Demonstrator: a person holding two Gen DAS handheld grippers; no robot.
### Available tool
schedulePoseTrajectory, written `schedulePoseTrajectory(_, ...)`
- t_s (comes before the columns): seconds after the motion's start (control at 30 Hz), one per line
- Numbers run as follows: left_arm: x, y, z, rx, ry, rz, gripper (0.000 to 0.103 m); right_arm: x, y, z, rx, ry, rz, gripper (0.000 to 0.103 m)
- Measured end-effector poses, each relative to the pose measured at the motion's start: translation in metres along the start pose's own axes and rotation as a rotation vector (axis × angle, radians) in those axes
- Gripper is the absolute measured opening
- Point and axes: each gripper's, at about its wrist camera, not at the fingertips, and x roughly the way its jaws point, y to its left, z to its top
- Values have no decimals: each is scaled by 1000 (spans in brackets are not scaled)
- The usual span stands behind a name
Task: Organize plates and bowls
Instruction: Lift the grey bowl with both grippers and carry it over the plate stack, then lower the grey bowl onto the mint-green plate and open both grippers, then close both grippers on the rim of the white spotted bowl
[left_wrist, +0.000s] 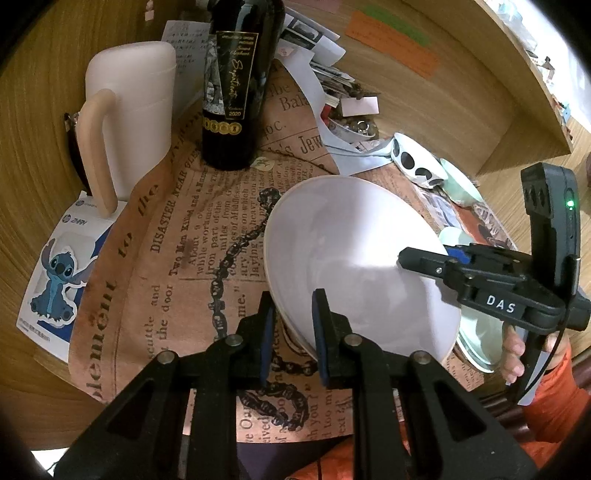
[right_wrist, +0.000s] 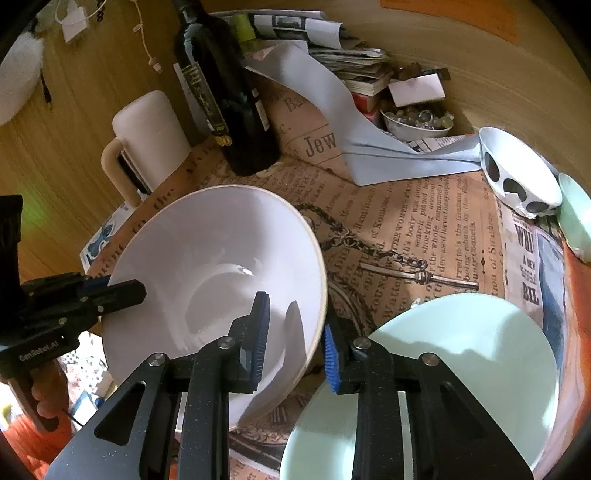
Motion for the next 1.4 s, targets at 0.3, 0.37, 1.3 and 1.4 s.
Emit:
schedulePoseTrajectory(0.3,-17,-5,2,41,-98,111,44,-28,-5,-2,-13,-86,-12,40)
schedulePoseTrajectory(0.37,-28,-6,6,40,-132,116,47,-40,-7,-3,-16,-122,-22,44)
schedulePoseTrajectory(1.3,-4,-168,116,233,-247,-39,82,-150,-144,-17,217,-465,-253,60)
schedulePoseTrajectory(1.4,22,-185,131,236,-198,-41,82,-145,-162,-17,238,-459,-251,60)
